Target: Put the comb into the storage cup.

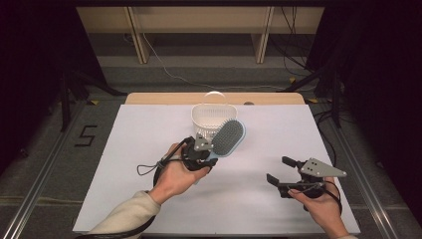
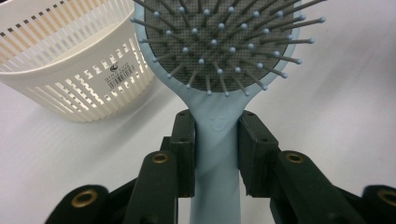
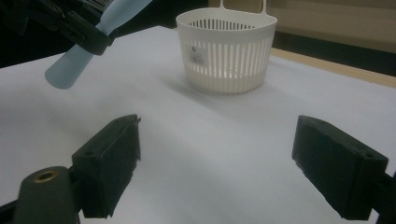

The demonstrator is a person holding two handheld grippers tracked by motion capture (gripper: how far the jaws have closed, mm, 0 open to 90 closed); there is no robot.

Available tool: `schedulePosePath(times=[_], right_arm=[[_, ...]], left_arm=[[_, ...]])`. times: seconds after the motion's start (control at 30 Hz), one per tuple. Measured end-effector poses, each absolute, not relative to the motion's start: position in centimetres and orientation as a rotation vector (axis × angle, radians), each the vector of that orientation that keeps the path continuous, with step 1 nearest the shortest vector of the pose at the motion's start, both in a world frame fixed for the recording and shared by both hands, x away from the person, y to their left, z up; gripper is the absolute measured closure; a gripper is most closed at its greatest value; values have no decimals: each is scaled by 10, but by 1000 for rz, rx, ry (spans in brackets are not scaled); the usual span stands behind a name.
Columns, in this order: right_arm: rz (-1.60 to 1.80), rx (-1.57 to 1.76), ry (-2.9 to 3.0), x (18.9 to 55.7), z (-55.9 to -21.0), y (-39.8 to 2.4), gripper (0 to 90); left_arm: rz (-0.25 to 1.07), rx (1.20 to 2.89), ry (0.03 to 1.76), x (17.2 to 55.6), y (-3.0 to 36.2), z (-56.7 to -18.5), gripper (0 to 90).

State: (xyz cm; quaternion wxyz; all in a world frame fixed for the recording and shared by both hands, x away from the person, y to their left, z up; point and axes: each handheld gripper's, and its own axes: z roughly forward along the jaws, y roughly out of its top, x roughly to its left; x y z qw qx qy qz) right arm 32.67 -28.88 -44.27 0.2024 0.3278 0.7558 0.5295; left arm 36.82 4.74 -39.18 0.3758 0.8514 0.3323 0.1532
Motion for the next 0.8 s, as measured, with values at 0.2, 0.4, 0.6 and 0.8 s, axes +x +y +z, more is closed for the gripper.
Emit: schedulePosePath(times=[0.2,0.4,0.6,0.8], right_arm=[[1479,917,2111,327,-443,-289,159],[1480,918,2110,327,-443,-289,159],[1481,920,2112,327,-443,-289,159],[1484,922,2112,327,-443,-289,159]], left_arm=[[401,2165,852,369,49,-390,695],[405,2151,855,369,49,-390,695],[417,2130,858,370,50,-390,695],[428,2109,864,370,51,-390,695]])
